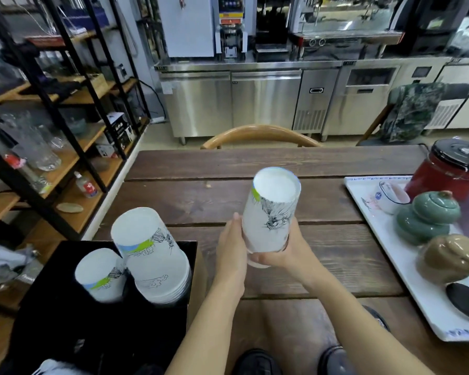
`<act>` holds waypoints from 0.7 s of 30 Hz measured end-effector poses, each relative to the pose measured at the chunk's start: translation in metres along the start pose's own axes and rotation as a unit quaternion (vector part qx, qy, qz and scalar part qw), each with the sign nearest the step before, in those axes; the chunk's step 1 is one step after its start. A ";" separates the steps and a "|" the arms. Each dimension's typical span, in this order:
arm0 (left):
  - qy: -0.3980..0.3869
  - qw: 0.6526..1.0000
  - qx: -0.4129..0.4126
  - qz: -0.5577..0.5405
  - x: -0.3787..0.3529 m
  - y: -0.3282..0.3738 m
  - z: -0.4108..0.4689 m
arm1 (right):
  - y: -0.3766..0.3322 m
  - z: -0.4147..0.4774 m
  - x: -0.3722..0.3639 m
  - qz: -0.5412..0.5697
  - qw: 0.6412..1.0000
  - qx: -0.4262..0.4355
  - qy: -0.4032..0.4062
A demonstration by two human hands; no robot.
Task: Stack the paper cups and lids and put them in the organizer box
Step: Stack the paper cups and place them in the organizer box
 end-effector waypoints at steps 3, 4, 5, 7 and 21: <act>-0.010 0.994 -0.113 0.007 0.008 0.049 -0.023 | -0.049 -0.011 0.003 -0.014 0.998 0.055 -0.004; -0.013 0.988 -0.152 0.009 0.012 0.066 -0.033 | -0.068 -0.016 0.001 -0.017 0.997 0.079 -0.010; -0.014 0.981 -0.191 0.008 0.018 0.083 -0.044 | -0.083 -0.019 -0.002 -0.022 0.995 0.094 -0.014; -0.016 0.967 -0.252 0.013 0.032 0.112 -0.063 | -0.114 -0.028 -0.011 -0.012 0.993 0.114 -0.035; 0.100 0.951 -0.288 -0.047 0.186 0.166 -0.099 | -0.205 -0.062 -0.144 -0.073 0.984 0.129 -0.101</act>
Point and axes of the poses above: each hand's wrist, its own z-axis towards the middle knuckle, its own x-axis out of the back of the hand, y = z × x, the point moved 5 cm from there along z, towards the middle knuckle, and after that the axes turned 5 degrees about -x, right-handed, at the moved point
